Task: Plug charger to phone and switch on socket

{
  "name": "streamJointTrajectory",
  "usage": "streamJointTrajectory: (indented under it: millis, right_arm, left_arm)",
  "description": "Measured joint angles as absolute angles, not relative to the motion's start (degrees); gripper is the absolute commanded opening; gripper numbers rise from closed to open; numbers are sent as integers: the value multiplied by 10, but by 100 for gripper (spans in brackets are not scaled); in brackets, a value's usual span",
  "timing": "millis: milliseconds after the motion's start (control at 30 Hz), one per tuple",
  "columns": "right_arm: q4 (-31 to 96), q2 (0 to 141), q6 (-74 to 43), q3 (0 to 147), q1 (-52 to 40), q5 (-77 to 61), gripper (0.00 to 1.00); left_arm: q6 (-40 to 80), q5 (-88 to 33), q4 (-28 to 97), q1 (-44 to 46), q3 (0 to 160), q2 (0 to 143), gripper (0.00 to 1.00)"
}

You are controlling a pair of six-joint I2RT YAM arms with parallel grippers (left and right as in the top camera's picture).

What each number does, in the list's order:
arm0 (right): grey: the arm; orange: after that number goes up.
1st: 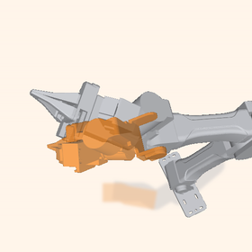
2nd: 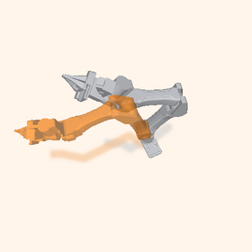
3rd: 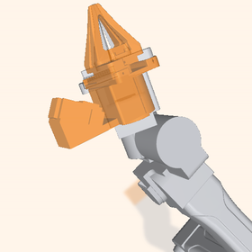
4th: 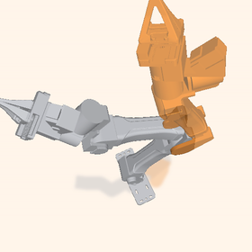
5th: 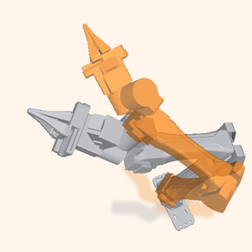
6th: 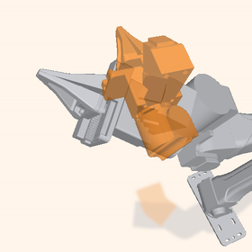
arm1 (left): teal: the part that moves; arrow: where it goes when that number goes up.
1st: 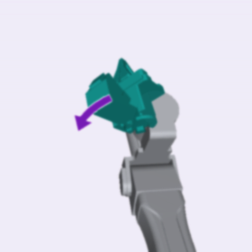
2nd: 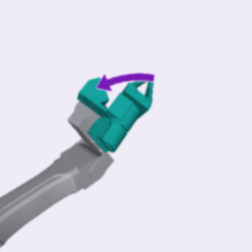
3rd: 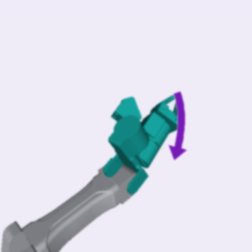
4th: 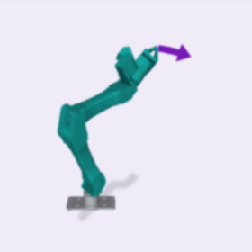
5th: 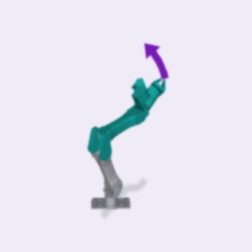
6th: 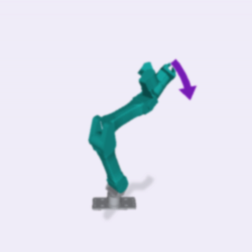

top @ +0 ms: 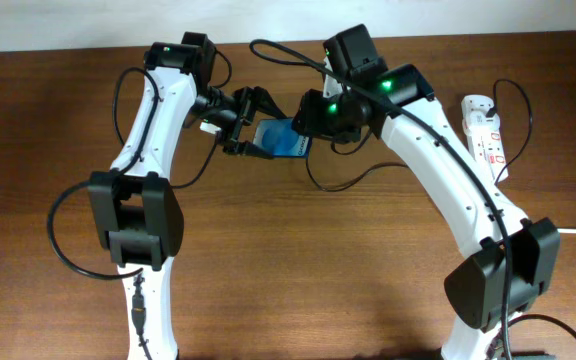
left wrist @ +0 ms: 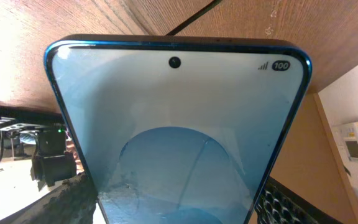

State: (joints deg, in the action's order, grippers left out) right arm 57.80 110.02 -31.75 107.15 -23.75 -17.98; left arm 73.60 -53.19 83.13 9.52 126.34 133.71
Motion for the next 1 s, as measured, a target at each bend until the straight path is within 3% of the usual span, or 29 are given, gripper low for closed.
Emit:
streamJointTrajectory:
  millis: [233,733,867,933,1000]
  right_arm:
    - [578,1126,-317,1072,-250,-180,42]
    - [563,1129,-334,1072,-253,-187,16]
    - [559,1129,-345,1076,-255,-195,4]
    - [559,1129,-365,1077,-254,-195,4]
    - [559,1129,-368,1077,-253,-194,4]
  left_arm:
    - [748,-535,830,96,1263,1337,0]
    - [771,-536,826,96,1263,1337,0]
    - [775,-537,825,98,1263,1337,0]
    - [775,-537,822,98,1263,1337,0]
    - [775,-539,822,98,1263,1337,8]
